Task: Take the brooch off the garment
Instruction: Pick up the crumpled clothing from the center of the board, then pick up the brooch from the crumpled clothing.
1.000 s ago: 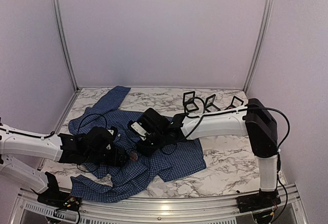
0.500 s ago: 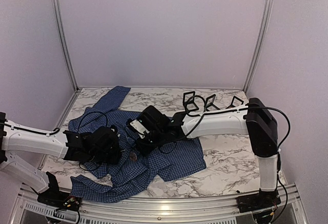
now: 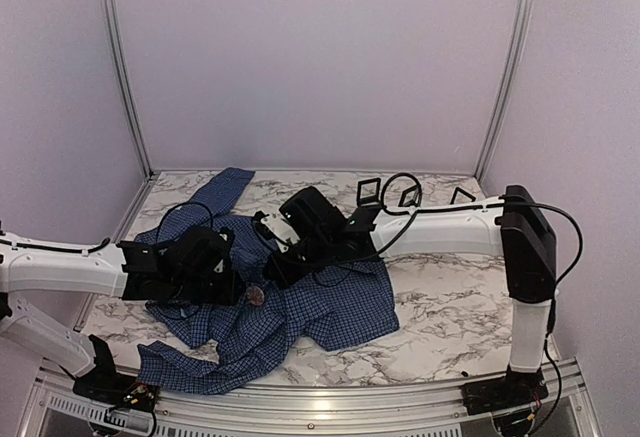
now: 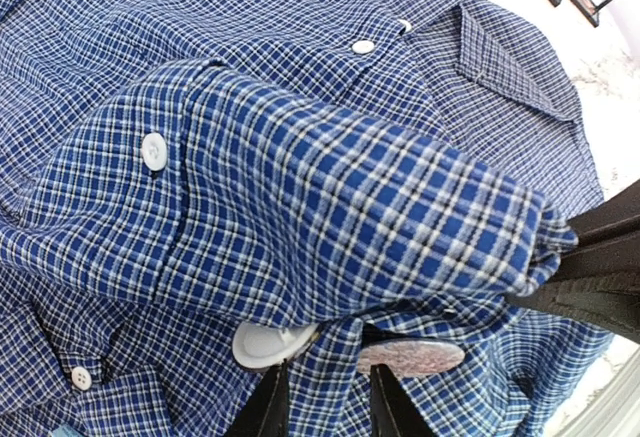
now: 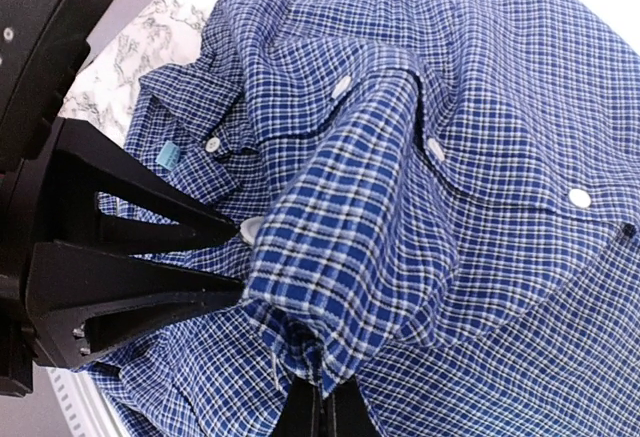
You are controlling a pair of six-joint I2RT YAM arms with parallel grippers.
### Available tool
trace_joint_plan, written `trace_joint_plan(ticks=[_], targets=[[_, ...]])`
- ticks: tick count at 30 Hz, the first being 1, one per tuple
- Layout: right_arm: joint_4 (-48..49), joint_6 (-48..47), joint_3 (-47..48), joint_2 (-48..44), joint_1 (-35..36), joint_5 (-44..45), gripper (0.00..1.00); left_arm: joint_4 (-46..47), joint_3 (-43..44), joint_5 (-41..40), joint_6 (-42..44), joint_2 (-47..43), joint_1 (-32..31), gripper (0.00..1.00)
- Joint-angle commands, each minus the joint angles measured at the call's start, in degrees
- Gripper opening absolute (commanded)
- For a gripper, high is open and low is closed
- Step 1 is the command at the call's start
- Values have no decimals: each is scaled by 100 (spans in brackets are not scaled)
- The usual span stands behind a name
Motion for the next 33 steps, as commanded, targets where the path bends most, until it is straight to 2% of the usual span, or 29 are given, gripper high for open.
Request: trace_joint_plan(ticks=[1,9,16,21,33], targets=[[302,200,-78,-325,21,-357,0,-231,19,416,-549,-479,-74,29],[546,368,-33,-313,220,-665,0,183,-572,1025,-1541,-1018,-237,39],[939,590,-214,-289,343,-930,0,914,-1375,1054,-2304,-1519,-232,50],[1166,749,-318,-191,360,-1041,0,1556,-1869,1080,-2674,-1794,-238,51],[1432,1031,-12,275,396,-1456,0,1559,-1957,1100,-2619,-2026,-240,52]])
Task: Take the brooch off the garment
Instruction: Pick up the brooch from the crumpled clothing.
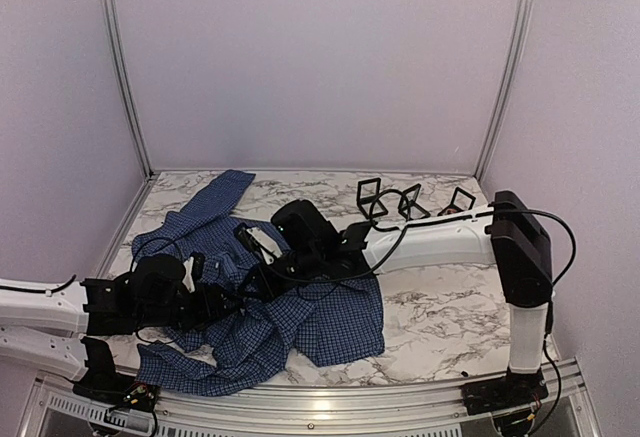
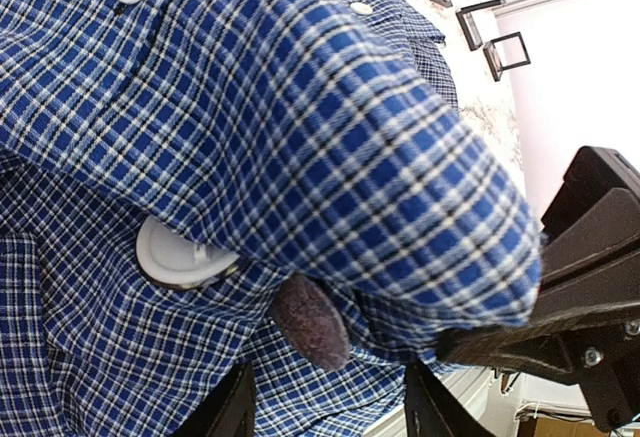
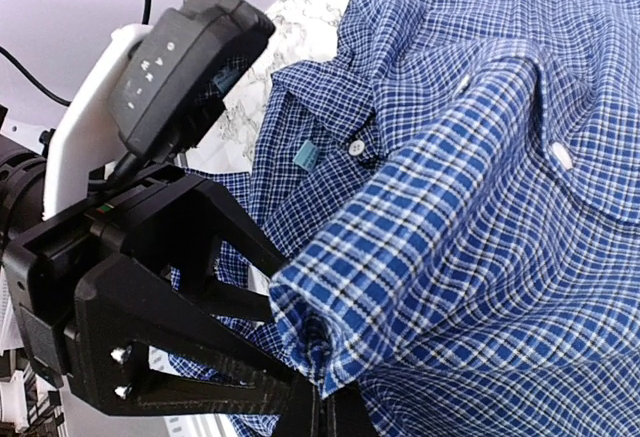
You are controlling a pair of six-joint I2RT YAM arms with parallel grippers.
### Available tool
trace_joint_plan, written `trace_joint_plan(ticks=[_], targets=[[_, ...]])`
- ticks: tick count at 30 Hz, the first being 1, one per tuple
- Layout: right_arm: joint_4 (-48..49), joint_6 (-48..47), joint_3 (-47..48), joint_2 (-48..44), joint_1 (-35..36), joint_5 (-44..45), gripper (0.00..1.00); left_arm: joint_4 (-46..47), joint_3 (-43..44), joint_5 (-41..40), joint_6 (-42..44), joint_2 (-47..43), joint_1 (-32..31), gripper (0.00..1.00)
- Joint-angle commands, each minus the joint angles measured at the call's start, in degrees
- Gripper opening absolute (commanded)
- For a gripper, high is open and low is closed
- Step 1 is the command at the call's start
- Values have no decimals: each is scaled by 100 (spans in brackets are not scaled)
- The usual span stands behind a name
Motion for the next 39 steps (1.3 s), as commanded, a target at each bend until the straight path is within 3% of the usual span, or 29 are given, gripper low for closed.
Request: trace_joint_plan(ticks=[1,13,26,36,39], targets=[[220,151,323,246,92,-241,0,120,-85,5,-31,-99,-11,52],[194,229,434,316,90,-133,0,36,-43,-133,66,238,-13,35],[89,181,513,354,90,-170,0,154,44,-203,163,587,-10,31],[-14,115,529,326,85,-38,0,149,176,-319,410,525,18,18],[-119,68,589,326,94,83,0,123,268,-342,550,493,40,10]])
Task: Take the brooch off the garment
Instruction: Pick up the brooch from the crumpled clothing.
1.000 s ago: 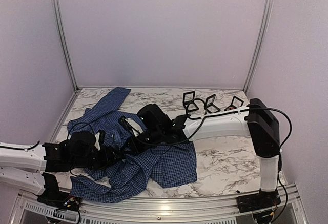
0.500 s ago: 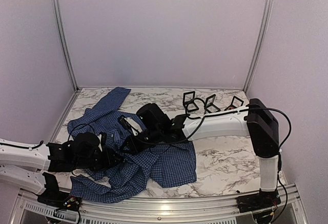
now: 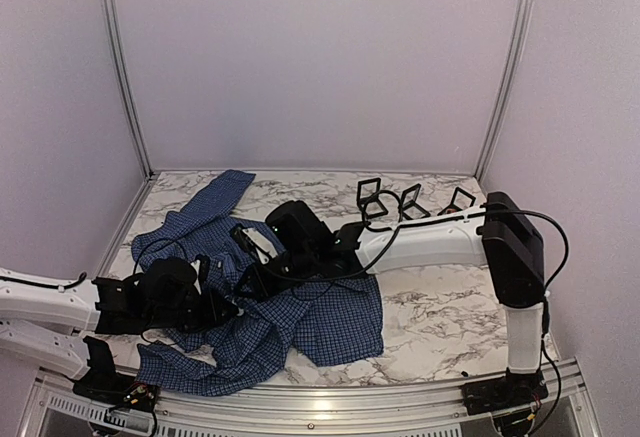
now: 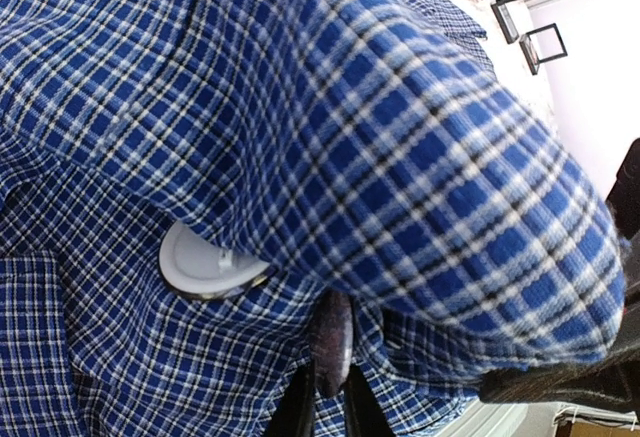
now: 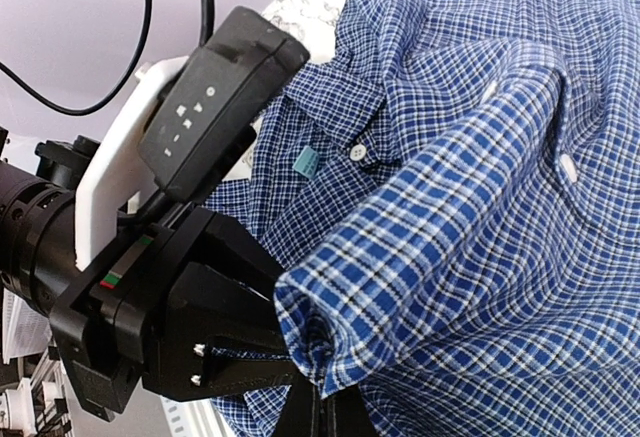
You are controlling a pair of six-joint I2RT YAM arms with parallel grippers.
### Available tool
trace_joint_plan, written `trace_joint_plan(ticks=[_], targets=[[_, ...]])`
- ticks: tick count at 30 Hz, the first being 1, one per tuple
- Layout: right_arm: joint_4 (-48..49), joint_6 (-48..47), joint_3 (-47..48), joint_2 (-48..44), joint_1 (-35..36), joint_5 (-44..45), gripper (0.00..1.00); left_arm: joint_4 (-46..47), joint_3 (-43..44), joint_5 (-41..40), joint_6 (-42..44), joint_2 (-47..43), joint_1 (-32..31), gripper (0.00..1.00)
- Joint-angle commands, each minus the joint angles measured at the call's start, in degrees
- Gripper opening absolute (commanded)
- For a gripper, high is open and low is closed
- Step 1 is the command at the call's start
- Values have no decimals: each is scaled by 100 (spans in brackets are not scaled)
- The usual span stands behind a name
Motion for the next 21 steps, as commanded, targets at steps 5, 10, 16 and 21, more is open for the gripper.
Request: trace_joint_plan(ticks=[5,10,16,21], targets=[[-308,-182,383,5,68,541,0,-144,335,-144,450,-155,60,0],[-456,-256,300,-102,63,1049,0,-327,403,-158,699,-285,68,0],[-539,-303,74,-278,29,1567,0,-378,408,-100,1068,-544,126,0],[-555,-310,-43,-366,7,1766,0,-304,455,142,1417,-575,211,0]])
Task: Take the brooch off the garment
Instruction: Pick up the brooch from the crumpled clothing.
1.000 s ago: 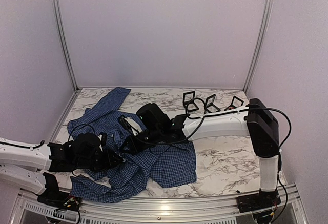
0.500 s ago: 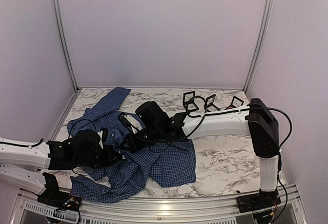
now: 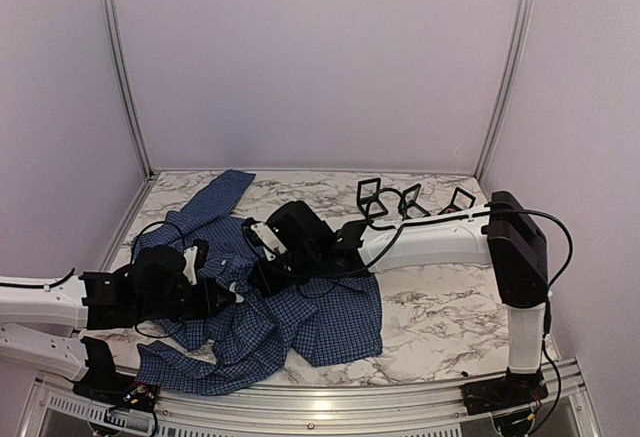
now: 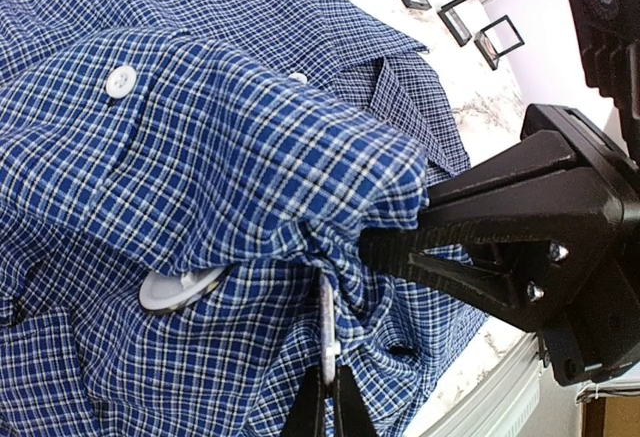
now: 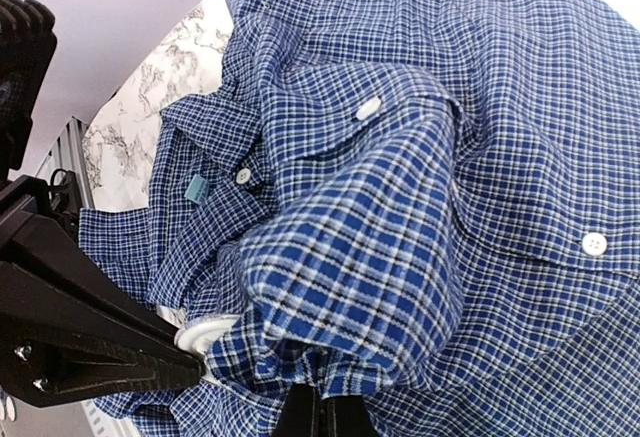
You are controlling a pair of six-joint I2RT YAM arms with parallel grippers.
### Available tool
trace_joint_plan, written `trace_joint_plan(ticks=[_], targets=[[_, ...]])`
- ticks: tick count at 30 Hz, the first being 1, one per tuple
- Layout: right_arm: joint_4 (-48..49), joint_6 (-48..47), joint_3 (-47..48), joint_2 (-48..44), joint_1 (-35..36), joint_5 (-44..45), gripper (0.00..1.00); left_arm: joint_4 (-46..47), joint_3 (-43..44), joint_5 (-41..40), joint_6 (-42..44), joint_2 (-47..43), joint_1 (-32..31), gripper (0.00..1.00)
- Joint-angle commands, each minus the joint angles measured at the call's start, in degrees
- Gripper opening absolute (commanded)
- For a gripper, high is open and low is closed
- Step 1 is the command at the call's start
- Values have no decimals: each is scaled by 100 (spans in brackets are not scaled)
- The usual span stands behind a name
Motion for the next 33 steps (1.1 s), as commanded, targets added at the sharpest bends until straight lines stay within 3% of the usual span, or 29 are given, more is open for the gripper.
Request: trace_joint_plan(ticks=[1,18,33], targets=[[-118,-73,-100,-319,-2,420,0,-27,221,243,515,-57,114,0],[59,-224,-735,-753,-214,511,0,91,668,1908,1568,441,895,0],[301,-475,-823,-829,-383,124,0,35,1010,3190,1759,1226,1425,0]])
